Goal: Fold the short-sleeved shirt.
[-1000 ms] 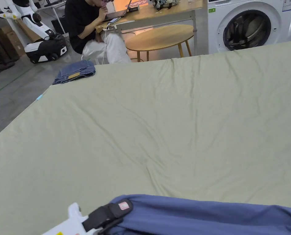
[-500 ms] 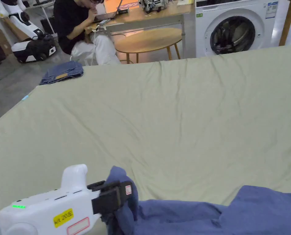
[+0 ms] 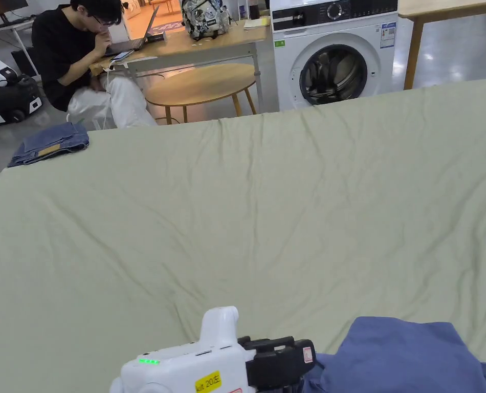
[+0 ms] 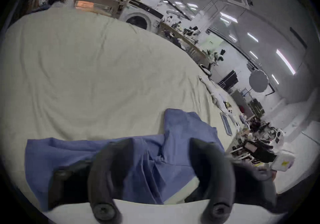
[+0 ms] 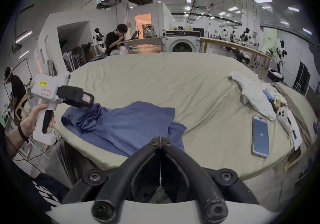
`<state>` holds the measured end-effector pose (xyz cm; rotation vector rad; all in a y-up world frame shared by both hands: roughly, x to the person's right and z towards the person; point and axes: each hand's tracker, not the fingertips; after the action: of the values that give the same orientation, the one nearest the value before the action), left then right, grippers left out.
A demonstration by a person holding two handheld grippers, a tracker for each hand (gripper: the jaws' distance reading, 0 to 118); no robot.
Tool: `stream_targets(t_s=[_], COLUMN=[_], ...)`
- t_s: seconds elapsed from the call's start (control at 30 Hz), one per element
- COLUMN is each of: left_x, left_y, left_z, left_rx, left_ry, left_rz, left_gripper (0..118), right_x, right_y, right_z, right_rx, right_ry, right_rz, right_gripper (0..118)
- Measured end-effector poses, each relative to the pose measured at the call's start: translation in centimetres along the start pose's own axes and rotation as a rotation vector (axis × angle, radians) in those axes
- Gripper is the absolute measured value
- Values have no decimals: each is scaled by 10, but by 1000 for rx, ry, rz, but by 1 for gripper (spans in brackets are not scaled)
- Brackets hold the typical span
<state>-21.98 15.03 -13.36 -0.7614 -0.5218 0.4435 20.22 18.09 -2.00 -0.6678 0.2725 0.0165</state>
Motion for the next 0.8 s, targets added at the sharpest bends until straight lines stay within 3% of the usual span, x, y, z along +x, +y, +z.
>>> stream_targets(t_s=[0.1,0.13,0.17,0.2,0.3,0.37,0.4,0.47,0.53,0.57,0.63,0.67,0.7,0.73,0.8], left_x=[-12,-17,-20,-22,-29,-32,-32,-29,-28,-27,-33,-40,-48,-62,-97], left_y=[-7,-10,-15,-24,-46,-61,-63,-54,-42,-37,-24,-20,-15,-14,-19], left_z=[12,11,8,2,-33,-54,-59,-52,-30,-10,27,46,66,81,105], left_rx=[31,26,2,-7,-139,-208,-185,-140,-101,-16,42,59,91,112,142], left_ry=[-4,-18,-21,16,0,75,-33,-17,-57,-107,-130,-86,-41,-8,47], left_rz=[93,124,144,150,141,123,178,229,185,136,150,172,186,208,260], left_gripper=[65,48,11,0,0,0,0,0,0,2,25,59,79,86,86], right_x=[0,1,1,2,3,2,1,-1,-3,-3,-4,-4,-3,-2,-4], right_y=[-4,-5,-6,-7,-8,-9,-8,-8,-8,-8,-8,-8,-8,-9,-12], right_z=[-2,-3,-3,-4,-7,-10,-10,-10,-11,-13,-16,-19,-22,-25,-28], right_rx=[-10,-12,-15,-17,-24,-27,-31,-32,-32,-33,-38,-42,-49,-56,-74], right_ry=[4,8,10,10,20,28,32,31,31,42,47,49,58,68,97], right_rz=[-8,-11,-15,-20,-39,-50,-52,-41,-36,-40,-44,-47,-58,-76,-138], right_gripper=[0,0,0,0,0,0,0,0,0,0,0,0,0,0,0])
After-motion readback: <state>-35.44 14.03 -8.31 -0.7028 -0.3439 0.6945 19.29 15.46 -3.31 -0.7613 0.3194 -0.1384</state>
